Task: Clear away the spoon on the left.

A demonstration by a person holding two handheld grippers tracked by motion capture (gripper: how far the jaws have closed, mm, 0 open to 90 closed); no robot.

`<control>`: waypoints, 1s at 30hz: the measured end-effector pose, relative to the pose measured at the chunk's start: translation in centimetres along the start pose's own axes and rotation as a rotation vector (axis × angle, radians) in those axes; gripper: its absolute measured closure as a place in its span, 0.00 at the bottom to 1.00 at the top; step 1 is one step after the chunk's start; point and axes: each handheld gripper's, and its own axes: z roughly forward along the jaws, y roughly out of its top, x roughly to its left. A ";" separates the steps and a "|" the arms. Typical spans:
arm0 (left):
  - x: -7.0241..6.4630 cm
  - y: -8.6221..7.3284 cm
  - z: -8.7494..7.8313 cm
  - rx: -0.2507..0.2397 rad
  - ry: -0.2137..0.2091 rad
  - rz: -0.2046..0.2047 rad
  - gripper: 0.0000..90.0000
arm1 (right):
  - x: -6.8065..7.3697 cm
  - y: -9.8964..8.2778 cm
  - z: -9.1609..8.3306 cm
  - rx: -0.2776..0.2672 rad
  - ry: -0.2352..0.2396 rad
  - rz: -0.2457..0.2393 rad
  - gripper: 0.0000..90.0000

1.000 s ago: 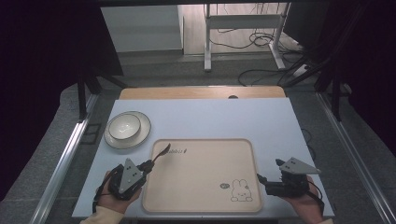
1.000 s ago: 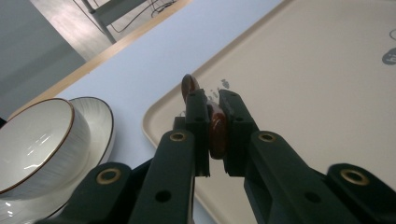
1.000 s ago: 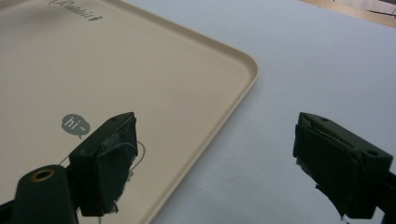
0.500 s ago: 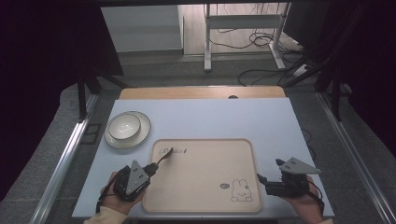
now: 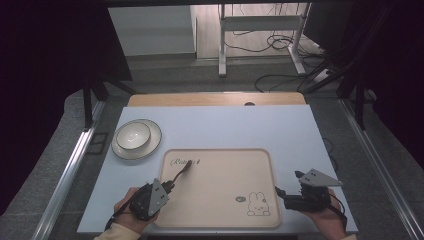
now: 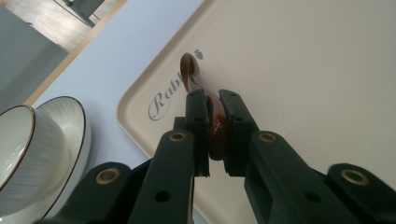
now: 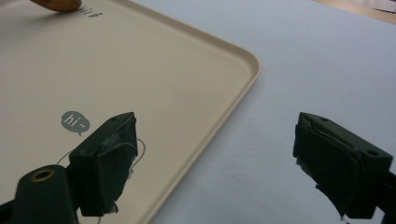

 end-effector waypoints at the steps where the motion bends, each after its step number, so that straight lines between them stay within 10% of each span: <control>1: -0.1 0.0 0.0 0.002 -0.006 0.001 0.93 | 0.0 0.0 0.0 0.001 0.001 0.001 0.15; 30: -0.7 -0.6 1.7 0.114 -0.147 0.011 0.84 | 0.0 0.0 0.0 0.012 0.003 -0.005 0.15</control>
